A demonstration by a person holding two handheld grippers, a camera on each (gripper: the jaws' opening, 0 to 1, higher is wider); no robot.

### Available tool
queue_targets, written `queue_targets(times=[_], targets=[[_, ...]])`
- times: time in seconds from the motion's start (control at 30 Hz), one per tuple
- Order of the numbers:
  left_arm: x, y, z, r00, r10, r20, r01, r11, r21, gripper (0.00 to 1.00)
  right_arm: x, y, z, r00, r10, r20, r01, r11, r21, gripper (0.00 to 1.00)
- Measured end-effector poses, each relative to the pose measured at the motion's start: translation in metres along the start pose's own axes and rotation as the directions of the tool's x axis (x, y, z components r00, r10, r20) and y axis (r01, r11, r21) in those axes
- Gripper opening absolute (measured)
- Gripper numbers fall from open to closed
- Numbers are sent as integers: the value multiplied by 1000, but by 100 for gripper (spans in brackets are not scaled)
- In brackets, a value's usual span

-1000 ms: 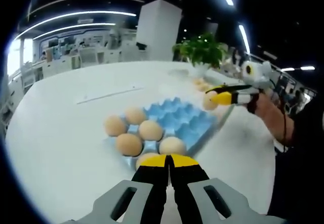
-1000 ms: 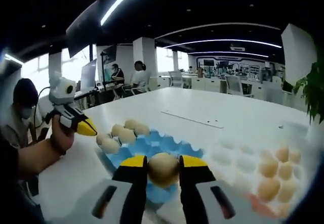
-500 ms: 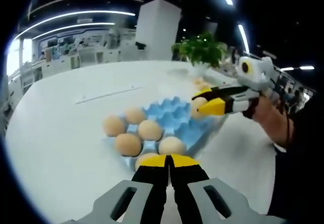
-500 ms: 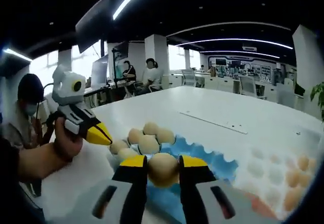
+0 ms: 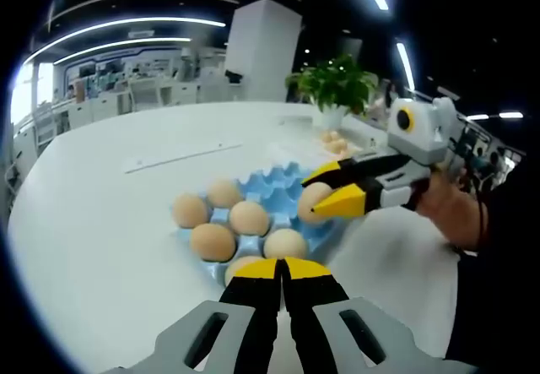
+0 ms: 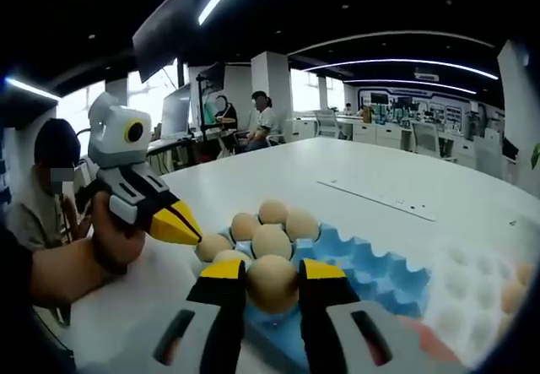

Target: Pick up the eggs on the table and place them into the egg tray on the table

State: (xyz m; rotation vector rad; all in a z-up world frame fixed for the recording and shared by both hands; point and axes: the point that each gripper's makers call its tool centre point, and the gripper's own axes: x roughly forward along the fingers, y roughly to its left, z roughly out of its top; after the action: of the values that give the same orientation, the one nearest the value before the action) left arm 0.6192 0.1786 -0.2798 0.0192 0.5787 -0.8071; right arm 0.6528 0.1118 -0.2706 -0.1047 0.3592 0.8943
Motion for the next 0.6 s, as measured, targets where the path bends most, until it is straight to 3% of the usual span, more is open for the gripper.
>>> queue_targets(times=[0.6], targets=[[-1,0,-1,1000,5,-4,-5,1000,6,1,6,6,-23,999,-3,-34,3,1000,-13,26]])
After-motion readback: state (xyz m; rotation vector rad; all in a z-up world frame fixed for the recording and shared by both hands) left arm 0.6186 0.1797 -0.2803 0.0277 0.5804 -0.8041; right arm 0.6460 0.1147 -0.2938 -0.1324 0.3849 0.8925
